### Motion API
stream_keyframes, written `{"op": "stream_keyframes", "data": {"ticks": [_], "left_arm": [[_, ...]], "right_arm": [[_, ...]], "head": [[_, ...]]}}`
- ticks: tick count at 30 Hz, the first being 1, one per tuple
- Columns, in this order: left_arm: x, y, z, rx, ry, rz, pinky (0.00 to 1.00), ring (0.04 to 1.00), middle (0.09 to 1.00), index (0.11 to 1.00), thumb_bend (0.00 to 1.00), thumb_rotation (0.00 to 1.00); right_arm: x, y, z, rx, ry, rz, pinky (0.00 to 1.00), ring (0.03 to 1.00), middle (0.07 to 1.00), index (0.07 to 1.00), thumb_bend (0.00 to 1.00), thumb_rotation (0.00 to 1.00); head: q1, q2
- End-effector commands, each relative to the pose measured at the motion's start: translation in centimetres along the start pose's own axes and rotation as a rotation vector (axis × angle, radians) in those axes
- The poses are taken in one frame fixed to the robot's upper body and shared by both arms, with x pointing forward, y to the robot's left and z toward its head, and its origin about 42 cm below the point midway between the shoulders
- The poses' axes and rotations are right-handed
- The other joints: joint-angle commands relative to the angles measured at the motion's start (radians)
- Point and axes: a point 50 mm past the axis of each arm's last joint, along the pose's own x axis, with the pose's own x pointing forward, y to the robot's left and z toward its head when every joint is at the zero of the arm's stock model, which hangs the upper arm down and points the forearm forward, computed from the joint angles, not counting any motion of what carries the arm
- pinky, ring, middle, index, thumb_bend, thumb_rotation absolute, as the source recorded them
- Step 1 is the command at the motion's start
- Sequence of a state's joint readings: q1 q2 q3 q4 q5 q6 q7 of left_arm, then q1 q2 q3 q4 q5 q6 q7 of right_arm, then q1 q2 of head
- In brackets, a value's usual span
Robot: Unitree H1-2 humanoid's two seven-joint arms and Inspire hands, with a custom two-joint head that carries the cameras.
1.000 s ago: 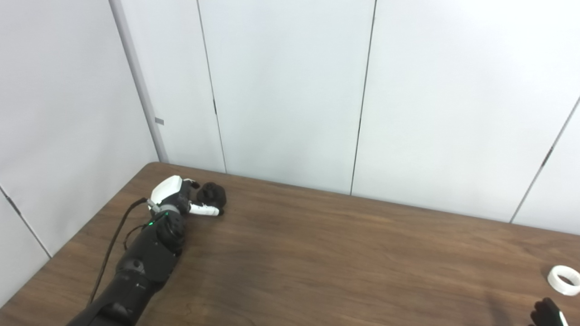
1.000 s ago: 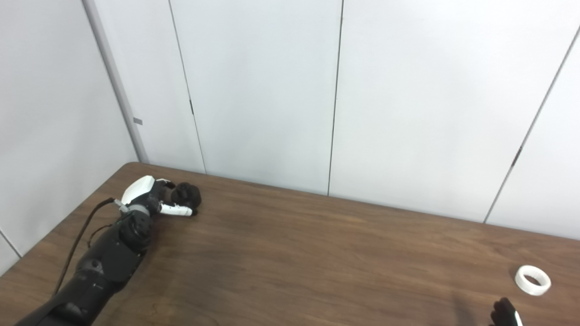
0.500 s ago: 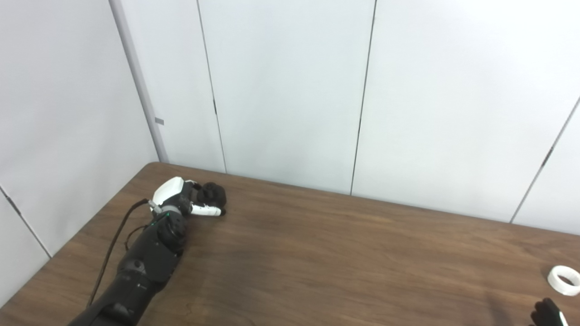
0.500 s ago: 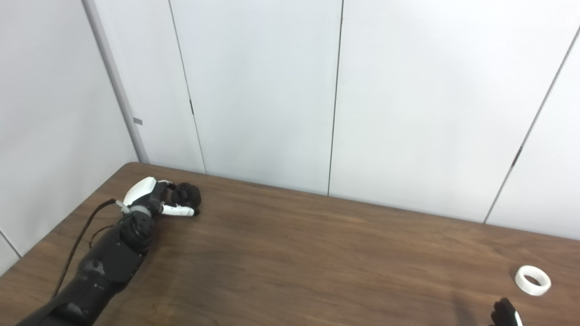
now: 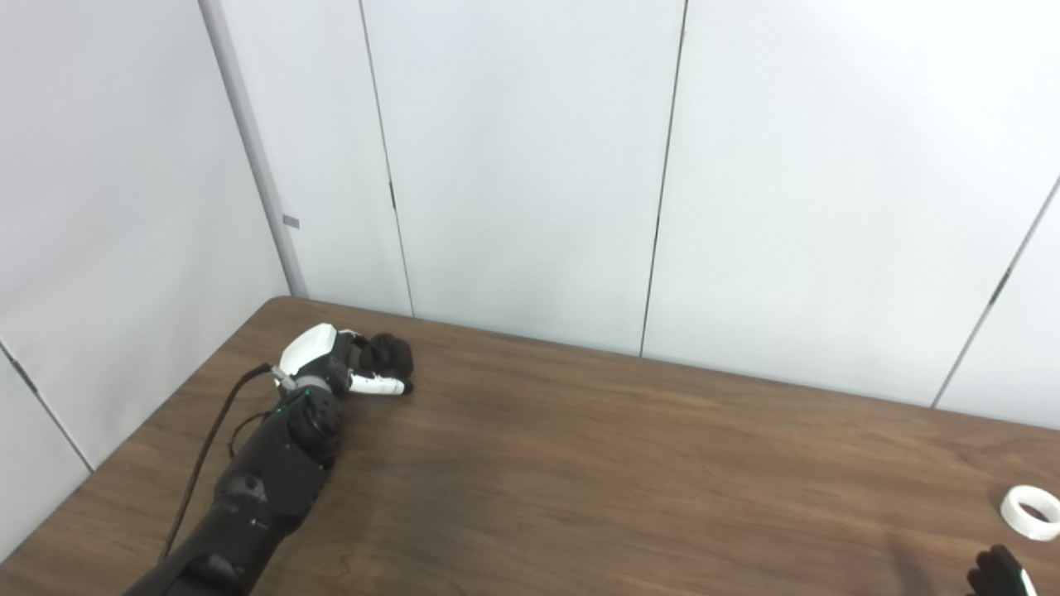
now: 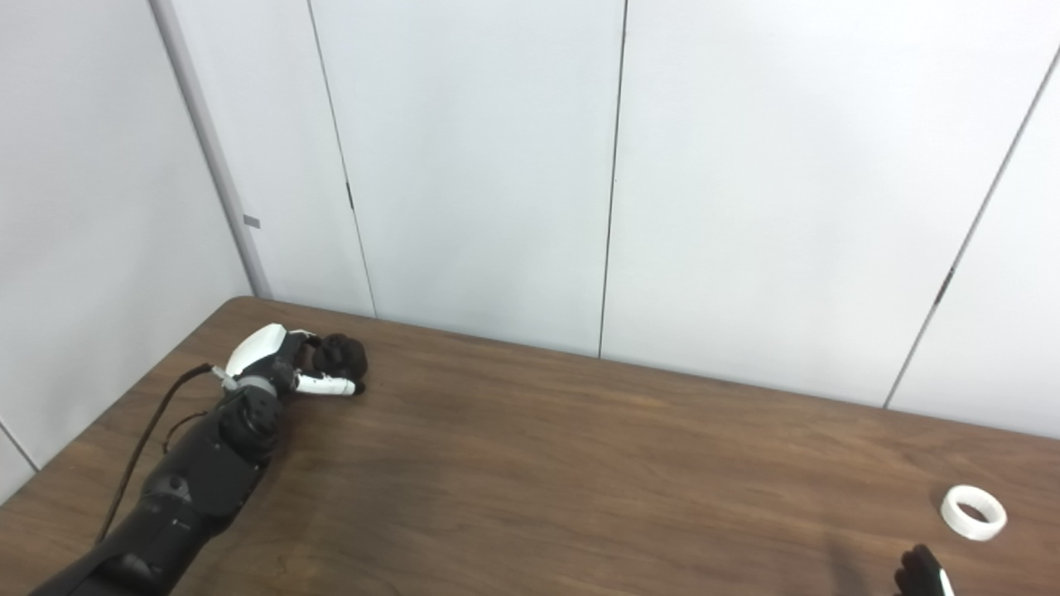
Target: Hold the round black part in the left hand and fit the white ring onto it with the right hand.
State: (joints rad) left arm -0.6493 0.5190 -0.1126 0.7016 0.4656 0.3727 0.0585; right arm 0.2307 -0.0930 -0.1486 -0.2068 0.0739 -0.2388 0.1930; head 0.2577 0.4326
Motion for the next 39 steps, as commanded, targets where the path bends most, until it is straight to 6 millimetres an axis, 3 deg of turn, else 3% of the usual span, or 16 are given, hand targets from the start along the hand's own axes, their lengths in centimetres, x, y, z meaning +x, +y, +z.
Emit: {"op": "stream_keyframes", "data": {"ticks": [1,24,39], "left_arm": [[1.19,6.31,4.88,-0.022,-0.126,0.130,1.00,1.000,0.940,0.837,0.86,0.31],[1.07,6.31,5.23,-0.017,-0.134,0.124,1.00,1.000,0.935,0.812,0.85,0.29],[0.96,6.33,4.90,-0.004,-0.126,0.137,1.00,0.993,0.918,0.747,0.83,0.29]], "right_arm": [[-9.62,0.95,-2.48,0.037,0.242,-0.044,1.00,0.996,0.999,1.000,0.39,1.00],[-9.93,1.13,-1.91,0.038,0.239,-0.043,1.00,0.997,1.000,1.000,0.40,1.00],[-10.11,0.99,-1.72,0.043,0.241,-0.044,1.00,0.998,1.000,1.000,0.41,1.00]], "head": [[0.001,0.001],[-0.001,0.014],[0.006,0.021]]}}
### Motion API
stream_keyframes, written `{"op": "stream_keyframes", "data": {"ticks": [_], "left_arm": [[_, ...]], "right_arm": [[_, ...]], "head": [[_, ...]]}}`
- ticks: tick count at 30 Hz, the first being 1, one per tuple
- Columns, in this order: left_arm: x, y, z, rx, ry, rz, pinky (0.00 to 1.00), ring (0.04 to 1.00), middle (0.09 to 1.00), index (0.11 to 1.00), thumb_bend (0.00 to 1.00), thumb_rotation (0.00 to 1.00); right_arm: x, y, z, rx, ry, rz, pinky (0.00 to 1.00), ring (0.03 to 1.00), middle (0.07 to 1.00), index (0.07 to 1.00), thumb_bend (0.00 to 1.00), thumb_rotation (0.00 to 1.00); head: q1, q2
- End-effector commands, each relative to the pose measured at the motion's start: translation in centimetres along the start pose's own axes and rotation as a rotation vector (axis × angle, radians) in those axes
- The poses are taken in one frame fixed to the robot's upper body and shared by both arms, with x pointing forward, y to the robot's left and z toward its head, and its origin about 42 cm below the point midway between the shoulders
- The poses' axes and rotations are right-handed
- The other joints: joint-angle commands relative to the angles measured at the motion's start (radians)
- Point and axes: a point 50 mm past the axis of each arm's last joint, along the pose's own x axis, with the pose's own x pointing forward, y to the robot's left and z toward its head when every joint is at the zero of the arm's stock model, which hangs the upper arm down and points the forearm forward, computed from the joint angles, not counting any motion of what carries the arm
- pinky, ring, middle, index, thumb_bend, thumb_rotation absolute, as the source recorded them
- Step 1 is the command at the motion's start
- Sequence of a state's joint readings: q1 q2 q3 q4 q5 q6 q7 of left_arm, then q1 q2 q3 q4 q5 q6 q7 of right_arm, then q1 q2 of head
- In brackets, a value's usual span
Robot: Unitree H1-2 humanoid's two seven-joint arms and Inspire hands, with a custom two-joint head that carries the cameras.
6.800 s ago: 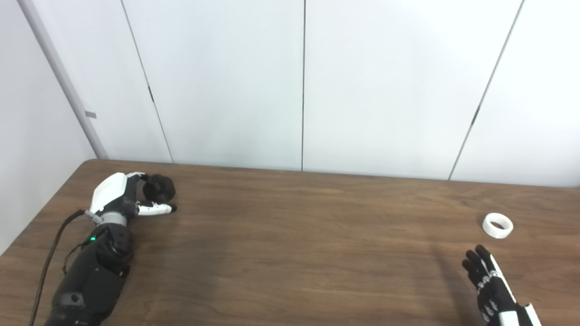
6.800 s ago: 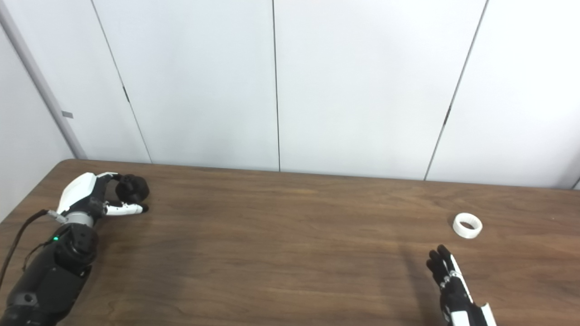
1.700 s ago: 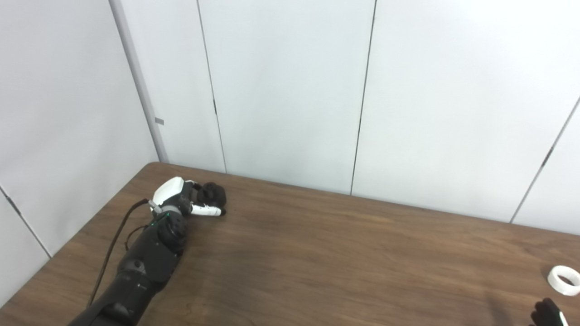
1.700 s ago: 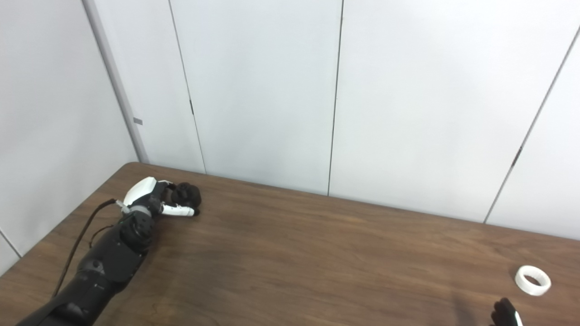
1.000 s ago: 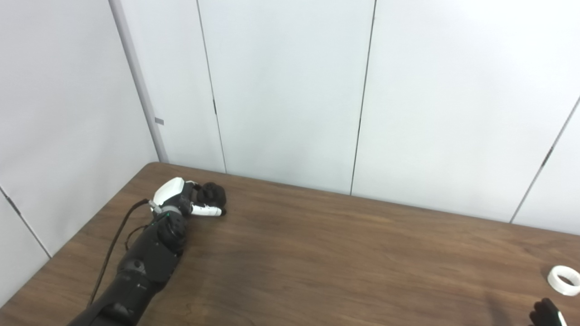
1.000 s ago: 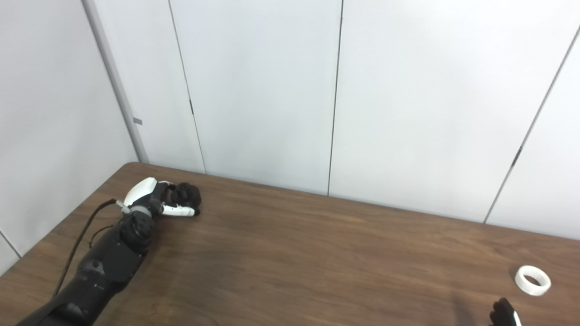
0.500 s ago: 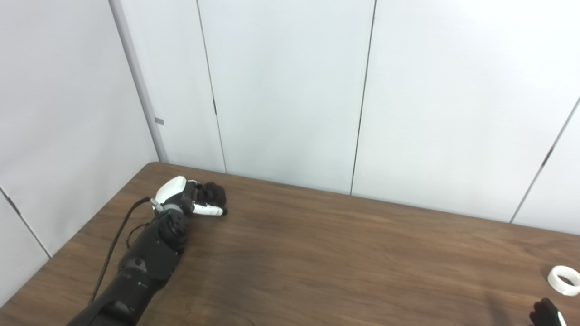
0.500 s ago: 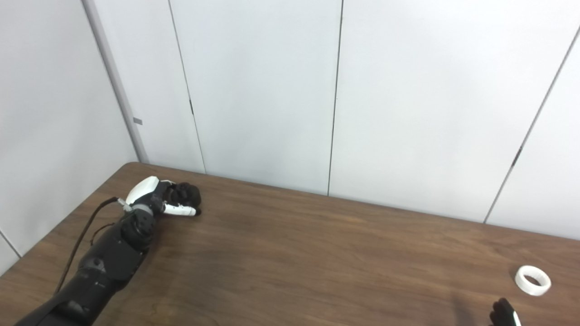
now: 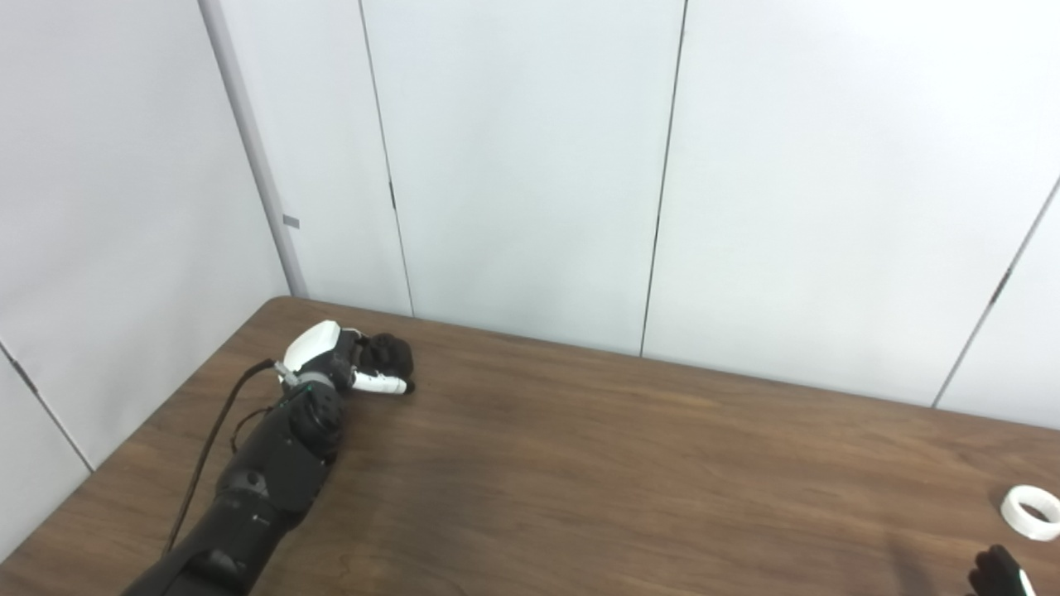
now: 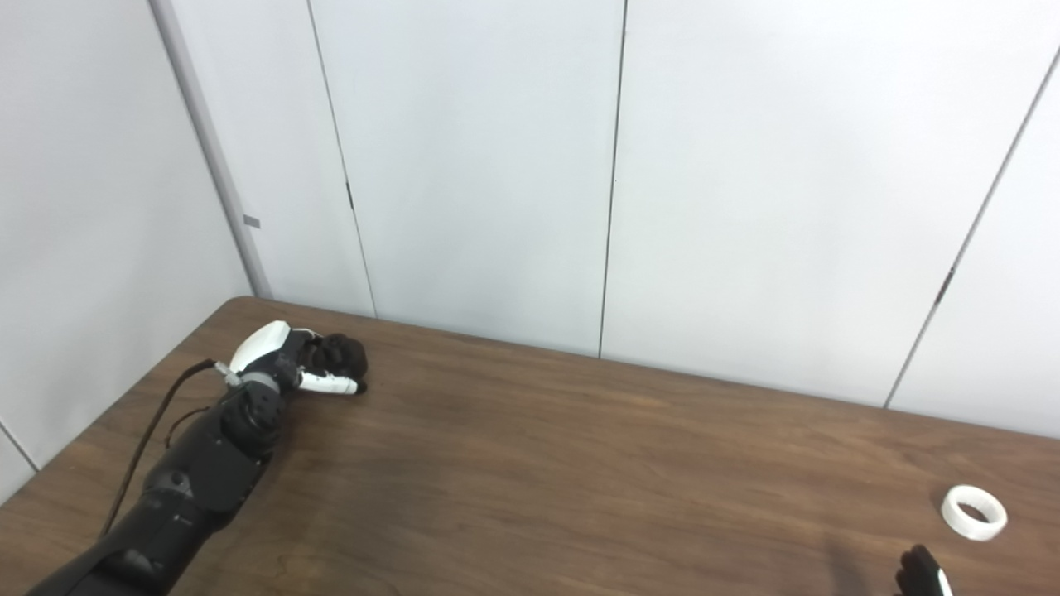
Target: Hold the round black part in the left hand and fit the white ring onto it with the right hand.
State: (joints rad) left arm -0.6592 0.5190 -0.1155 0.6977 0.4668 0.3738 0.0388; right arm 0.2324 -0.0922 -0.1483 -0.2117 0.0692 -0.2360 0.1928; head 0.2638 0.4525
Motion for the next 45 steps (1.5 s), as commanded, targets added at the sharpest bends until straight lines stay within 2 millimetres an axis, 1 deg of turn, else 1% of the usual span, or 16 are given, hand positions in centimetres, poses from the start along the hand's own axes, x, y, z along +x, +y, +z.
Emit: {"op": "stream_keyframes", "data": {"ticks": [1,3,4,5,6,7,9,11,18,22,24,32,38,43,45], "left_arm": [[0.8,6.1,4.3,-0.004,-0.117,0.152,1.00,0.988,0.910,0.722,0.80,0.26],[0.8,6.1,4.3,-0.015,-0.120,0.162,1.00,0.984,0.903,0.697,0.78,0.23],[0.8,6.0,4.2,-0.016,-0.123,0.170,1.00,0.973,0.891,0.655,0.75,0.17],[0.8,6.0,4.2,-0.015,-0.126,0.179,0.99,0.966,0.881,0.576,0.64,0.12],[0.8,5.9,4.2,-0.010,-0.132,0.190,0.98,0.955,0.869,0.534,0.58,0.09],[0.8,5.9,4.1,0.000,-0.139,0.200,0.95,0.943,0.852,0.506,0.54,0.06],[0.8,5.8,3.9,0.030,-0.147,0.211,0.92,0.935,0.834,0.491,0.52,0.05],[0.8,5.8,3.7,0.048,-0.153,0.222,0.90,0.931,0.821,0.487,0.52,0.05],[0.7,5.8,3.5,0.078,-0.181,0.240,0.92,0.939,0.816,0.485,0.52,0.04],[0.5,5.8,3.3,0.102,-0.206,0.244,0.97,0.932,0.807,0.485,0.52,0.04],[0.4,5.8,3.3,0.113,-0.216,0.244,0.98,0.928,0.806,0.485,0.52,0.04],[-0.8,5.7,4.0,0.112,-0.274,0.250,1.00,0.921,0.802,0.486,0.52,0.04],[-2.1,5.2,4.3,0.108,-0.320,0.249,0.99,0.905,0.789,0.485,0.52,0.04],[-2.9,5.0,4.4,0.091,-0.331,0.247,0.96,0.899,0.791,0.485,0.52,0.04],[-3.2,5.0,4.4,0.096,-0.345,0.249,0.97,0.896,0.788,0.485,0.52,0.04]], "right_arm": [[-10.1,1.0,-1.8,0.047,0.241,-0.045,1.00,0.997,1.000,1.000,0.40,1.00],[-10.1,0.9,-1.7,0.047,0.241,-0.045,1.00,0.996,1.000,1.000,0.40,1.00],[-10.1,0.9,-1.7,0.046,0.241,-0.045,1.00,0.996,1.000,1.000,0.40,1.00],[-10.1,0.9,-1.7,0.045,0.241,-0.044,1.00,0.996,1.000,1.000,0.40,1.00],[-10.1,0.9,-1.7,0.044,0.242,-0.044,1.00,0.997,1.000,1.000,0.41,1.00],[-10.1,0.9,-1.7,0.044,0.241,-0.043,1.00,0.999,1.000,1.000,0.41,1.00],[-10.1,0.9,-1.7,0.045,0.240,-0.042,1.00,1.000,1.000,1.000,0.40,1.00],[-10.1,0.8,-1.7,0.046,0.242,-0.042,1.00,1.000,1.000,1.000,0.40,1.00],[-10.1,0.7,-1.7,0.046,0.240,-0.045,1.00,0.995,0.998,1.000,0.41,1.00],[-10.0,0.7,-1.7,0.046,0.234,-0.044,1.00,0.996,0.999,1.000,0.41,1.00],[-10.1,0.7,-1.8,0.046,0.237,-0.046,1.00,0.996,0.999,1.000,0.42,1.00],[-9.9,0.8,-1.8,0.049,0.245,-0.048,1.00,0.996,0.997,1.000,0.42,1.00],[-9.7,0.9,-1.9,0.041,0.241,-0.047,1.00,0.994,1.000,1.000,0.43,1.00],[-9.6,0.9,-1.8,0.038,0.245,-0.051,1.00,0.987,0.993,1.000,0.45,1.00],[-9.6,0.9,-1.8,0.035,0.242,-0.046,1.00,0.987,0.994,1.000,0.44,1.00]], "head": [[0.000,0.001],[0.002,0.002],[0.002,0.002],[0.003,0.002],[0.003,0.002],[0.004,0.002],[0.004,0.003],[0.006,0.003],[0.007,0.004],[0.007,0.005],[0.006,0.006],[0.000,0.010],[-0.017,0.018],[-0.023,0.024],[-0.025,0.025]]}}
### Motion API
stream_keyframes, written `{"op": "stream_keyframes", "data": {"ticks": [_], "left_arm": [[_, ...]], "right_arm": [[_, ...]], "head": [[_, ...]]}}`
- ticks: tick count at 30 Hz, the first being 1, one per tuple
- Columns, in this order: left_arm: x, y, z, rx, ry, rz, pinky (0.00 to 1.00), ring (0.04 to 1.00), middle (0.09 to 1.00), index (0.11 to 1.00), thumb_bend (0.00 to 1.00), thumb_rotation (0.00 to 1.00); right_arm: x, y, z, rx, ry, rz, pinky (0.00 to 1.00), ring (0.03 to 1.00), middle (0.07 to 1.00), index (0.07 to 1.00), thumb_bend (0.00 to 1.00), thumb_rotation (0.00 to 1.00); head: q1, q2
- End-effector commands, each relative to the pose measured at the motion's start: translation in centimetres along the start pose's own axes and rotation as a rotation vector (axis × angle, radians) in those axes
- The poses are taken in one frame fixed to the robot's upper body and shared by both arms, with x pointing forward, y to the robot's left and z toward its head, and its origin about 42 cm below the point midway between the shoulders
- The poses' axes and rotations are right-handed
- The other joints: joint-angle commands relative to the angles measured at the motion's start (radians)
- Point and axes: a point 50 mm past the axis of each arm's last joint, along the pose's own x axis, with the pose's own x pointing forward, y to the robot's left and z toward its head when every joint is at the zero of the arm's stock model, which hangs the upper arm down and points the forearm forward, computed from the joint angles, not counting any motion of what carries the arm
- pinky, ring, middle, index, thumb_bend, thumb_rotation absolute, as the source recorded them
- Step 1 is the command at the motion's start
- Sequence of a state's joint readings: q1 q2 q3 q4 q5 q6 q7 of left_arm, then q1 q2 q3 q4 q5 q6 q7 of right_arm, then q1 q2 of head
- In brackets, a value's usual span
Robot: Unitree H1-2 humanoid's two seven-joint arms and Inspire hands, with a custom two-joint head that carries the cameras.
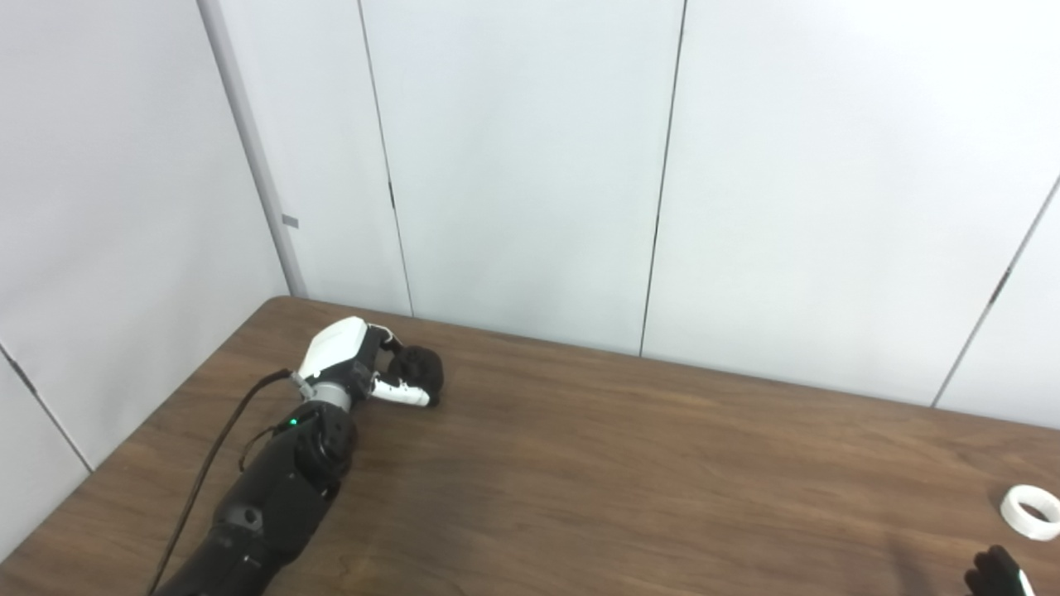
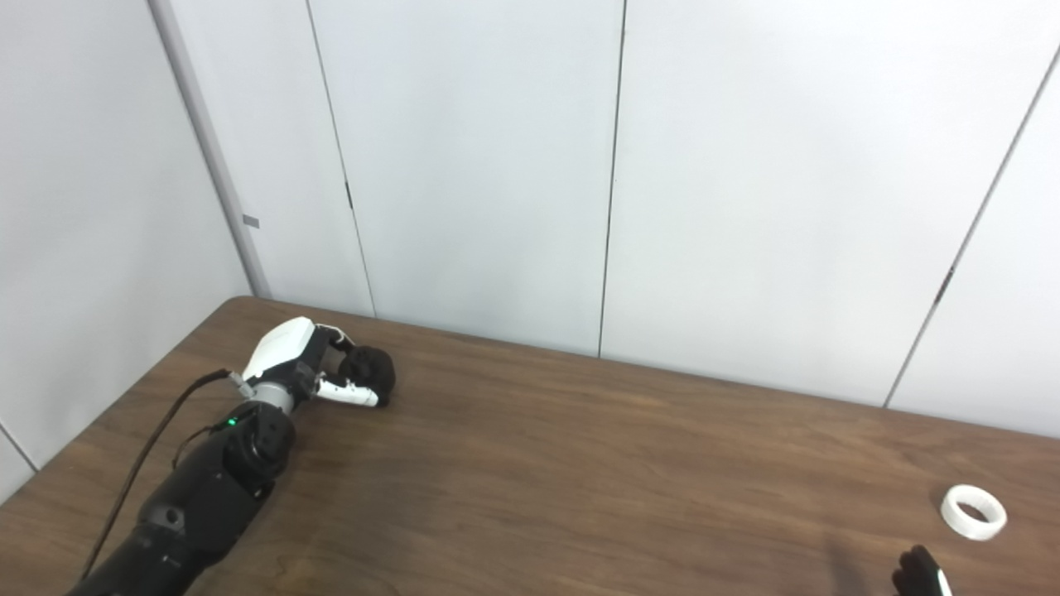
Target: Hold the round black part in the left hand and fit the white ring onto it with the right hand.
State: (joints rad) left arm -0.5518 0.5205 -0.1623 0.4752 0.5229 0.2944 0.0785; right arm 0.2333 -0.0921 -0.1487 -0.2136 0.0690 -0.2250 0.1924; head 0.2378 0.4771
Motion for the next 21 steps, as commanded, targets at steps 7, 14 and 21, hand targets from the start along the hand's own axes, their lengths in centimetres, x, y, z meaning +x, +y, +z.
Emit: {"op": "stream_keyframes", "data": {"ticks": [7,14,21], "left_arm": [[-0.6,6.3,3.2,0.038,-0.162,0.173,0.97,0.897,0.788,0.485,0.52,0.04],[-3.5,6.1,4.3,0.045,-0.244,0.139,0.98,0.885,0.768,0.486,0.52,0.04],[-8.4,5.3,6.0,0.027,-0.352,0.100,0.91,0.874,0.780,0.486,0.52,0.04]], "right_arm": [[-9.3,1.0,-1.9,0.034,0.232,-0.048,1.00,0.979,0.987,0.996,0.46,1.00],[-9.2,1.1,-2.0,0.037,0.231,-0.056,1.00,0.966,0.976,0.985,0.51,1.00],[-8.9,1.3,-1.4,0.033,0.210,-0.036,0.99,0.966,0.980,0.987,0.51,1.00]], "head": [[-0.026,0.012],[-0.054,0.031],[-0.085,0.065]]}}
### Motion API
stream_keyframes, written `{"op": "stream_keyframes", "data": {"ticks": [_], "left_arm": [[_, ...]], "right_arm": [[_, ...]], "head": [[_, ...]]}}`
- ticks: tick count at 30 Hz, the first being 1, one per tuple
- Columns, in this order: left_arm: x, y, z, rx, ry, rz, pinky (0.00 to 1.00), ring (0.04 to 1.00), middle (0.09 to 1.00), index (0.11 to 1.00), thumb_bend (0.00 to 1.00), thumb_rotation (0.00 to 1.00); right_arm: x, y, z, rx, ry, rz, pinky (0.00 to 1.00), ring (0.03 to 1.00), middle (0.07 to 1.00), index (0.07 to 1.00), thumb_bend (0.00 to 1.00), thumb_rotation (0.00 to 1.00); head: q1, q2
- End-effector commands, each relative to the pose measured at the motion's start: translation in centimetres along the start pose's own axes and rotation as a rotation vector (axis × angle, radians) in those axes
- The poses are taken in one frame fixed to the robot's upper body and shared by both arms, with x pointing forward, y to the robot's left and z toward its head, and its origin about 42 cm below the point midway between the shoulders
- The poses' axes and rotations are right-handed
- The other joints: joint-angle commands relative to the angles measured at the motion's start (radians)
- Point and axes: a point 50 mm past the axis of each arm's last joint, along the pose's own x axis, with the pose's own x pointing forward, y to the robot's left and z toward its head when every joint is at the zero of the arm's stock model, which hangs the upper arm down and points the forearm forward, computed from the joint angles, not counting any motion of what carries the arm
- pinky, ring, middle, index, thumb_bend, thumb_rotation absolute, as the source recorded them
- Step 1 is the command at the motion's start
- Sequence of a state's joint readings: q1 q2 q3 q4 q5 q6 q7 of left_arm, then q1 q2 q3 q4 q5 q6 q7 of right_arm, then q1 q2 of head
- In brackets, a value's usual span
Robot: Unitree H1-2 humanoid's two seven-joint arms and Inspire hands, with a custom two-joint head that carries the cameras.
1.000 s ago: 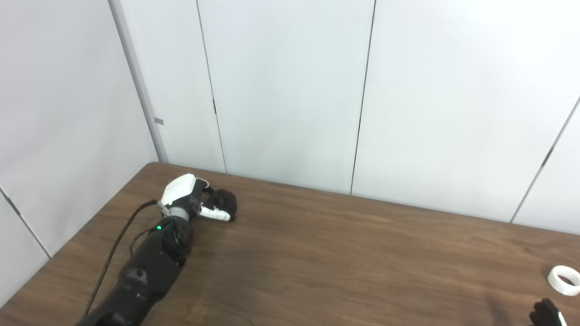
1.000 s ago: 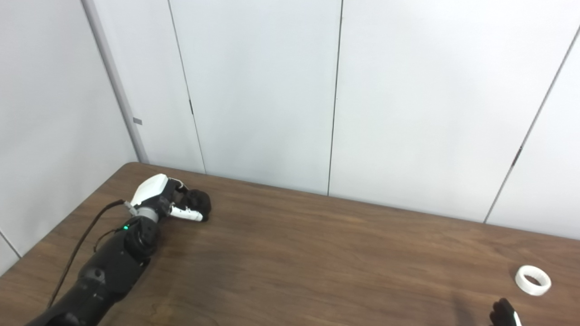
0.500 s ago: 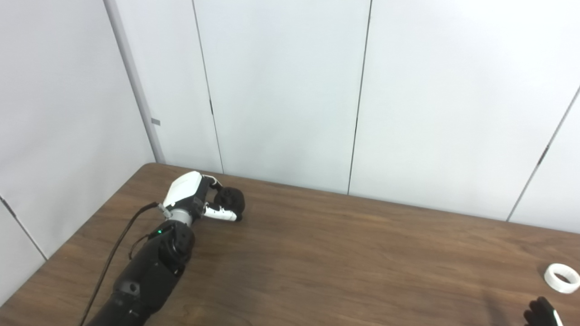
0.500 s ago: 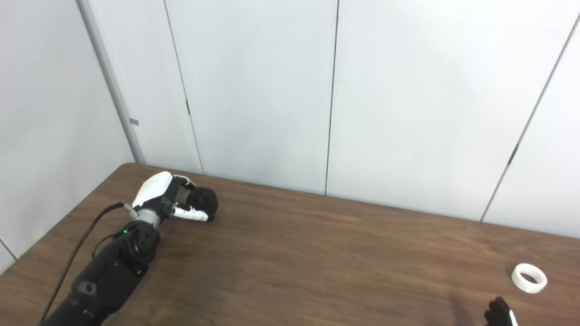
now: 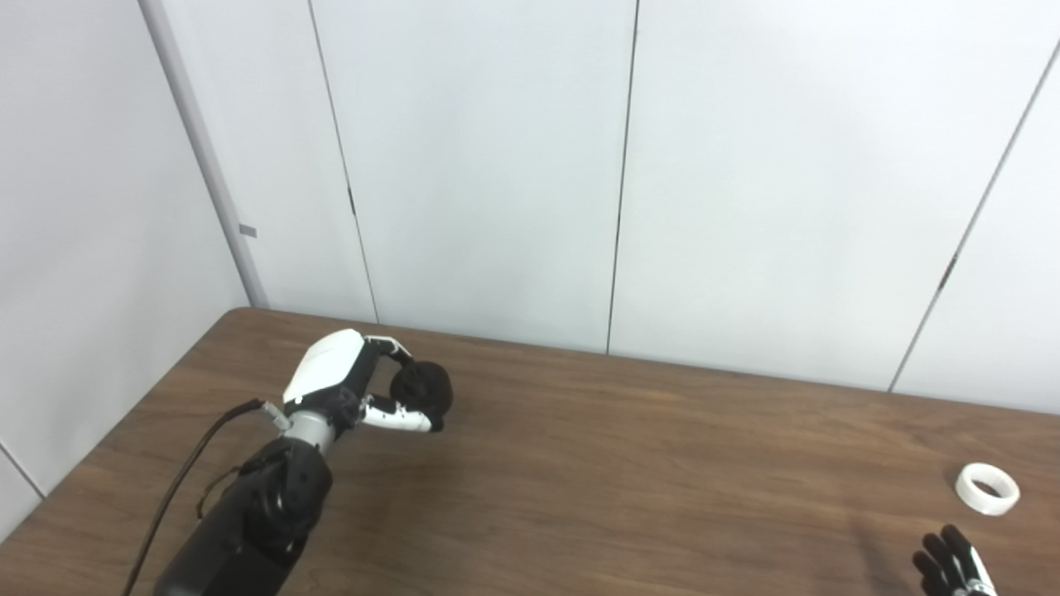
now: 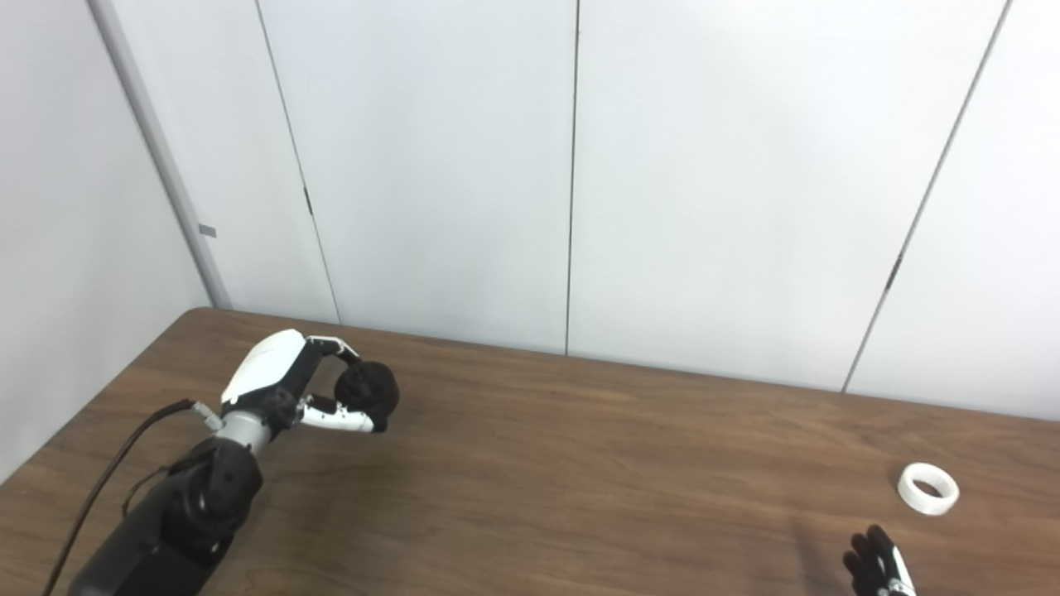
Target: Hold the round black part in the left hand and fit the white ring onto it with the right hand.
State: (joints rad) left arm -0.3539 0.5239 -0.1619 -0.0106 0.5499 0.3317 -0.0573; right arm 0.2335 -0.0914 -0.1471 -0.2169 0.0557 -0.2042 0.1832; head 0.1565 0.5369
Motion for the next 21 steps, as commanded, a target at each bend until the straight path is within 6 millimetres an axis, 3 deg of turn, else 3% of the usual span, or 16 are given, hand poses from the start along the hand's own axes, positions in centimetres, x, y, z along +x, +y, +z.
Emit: {"op": "stream_keyframes", "data": {"ticks": [1,4,8,21], "left_arm": [[-1.1,4.2,3.0,0.067,-0.124,0.114,0.91,0.874,0.780,0.486,0.52,0.04],[-3.1,3.4,4.4,0.063,-0.174,0.093,0.92,0.872,0.777,0.486,0.52,0.04],[-5.5,2.0,6.1,0.086,-0.258,0.075,0.99,0.864,0.769,0.485,0.52,0.04],[-11.3,-1.6,10.3,0.110,-0.401,0.004,0.99,0.870,0.765,0.485,0.52,0.05]], "right_arm": [[-8.9,1.3,-1.4,0.045,0.181,-0.018,0.99,0.966,0.980,0.987,0.51,1.00],[-8.9,1.4,-1.1,0.053,0.173,0.000,1.00,0.972,0.986,0.999,0.48,1.00],[-8.9,1.5,-0.5,0.039,0.196,0.001,1.00,0.951,0.971,0.995,0.54,1.00],[-8.9,1.9,0.5,-0.003,0.198,-0.004,0.95,0.909,0.935,0.961,0.61,0.99]], "head": [[-0.008,0.008],[-0.033,0.027],[-0.062,0.049],[-0.122,0.117]]}}
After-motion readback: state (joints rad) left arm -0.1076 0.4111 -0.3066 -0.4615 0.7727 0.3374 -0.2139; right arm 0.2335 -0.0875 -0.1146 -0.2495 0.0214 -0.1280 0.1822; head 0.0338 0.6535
